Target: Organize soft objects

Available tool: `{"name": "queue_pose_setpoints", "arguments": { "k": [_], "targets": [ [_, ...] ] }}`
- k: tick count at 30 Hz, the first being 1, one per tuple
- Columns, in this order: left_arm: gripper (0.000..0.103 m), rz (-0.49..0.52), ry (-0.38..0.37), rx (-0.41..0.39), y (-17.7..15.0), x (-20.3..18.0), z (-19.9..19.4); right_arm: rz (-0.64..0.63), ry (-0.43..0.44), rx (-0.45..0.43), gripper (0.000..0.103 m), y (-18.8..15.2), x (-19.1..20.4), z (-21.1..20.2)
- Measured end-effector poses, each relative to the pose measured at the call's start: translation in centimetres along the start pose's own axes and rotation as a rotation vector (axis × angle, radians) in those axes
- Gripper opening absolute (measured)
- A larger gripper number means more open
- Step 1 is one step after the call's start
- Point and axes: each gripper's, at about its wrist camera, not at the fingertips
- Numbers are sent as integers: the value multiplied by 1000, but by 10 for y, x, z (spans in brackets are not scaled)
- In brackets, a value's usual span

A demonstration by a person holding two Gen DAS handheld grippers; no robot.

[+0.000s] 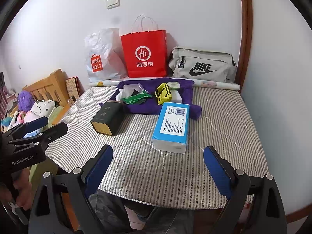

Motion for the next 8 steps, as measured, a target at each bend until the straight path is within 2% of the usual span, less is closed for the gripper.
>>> {"name": "queue_pose_setpoints", "arguments": {
  "k": [8],
  "targets": [
    [86, 4, -2, -5, 0, 1, 0, 0, 1, -1, 93, -1, 0, 0]
  ]
}}
Point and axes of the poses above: each gripper's, at about its wrist camera, not at the fingertips, and z roughly the way its jaws point, x to its left, y to its top, and after that the axes turned 3 degrees about x, right-handed
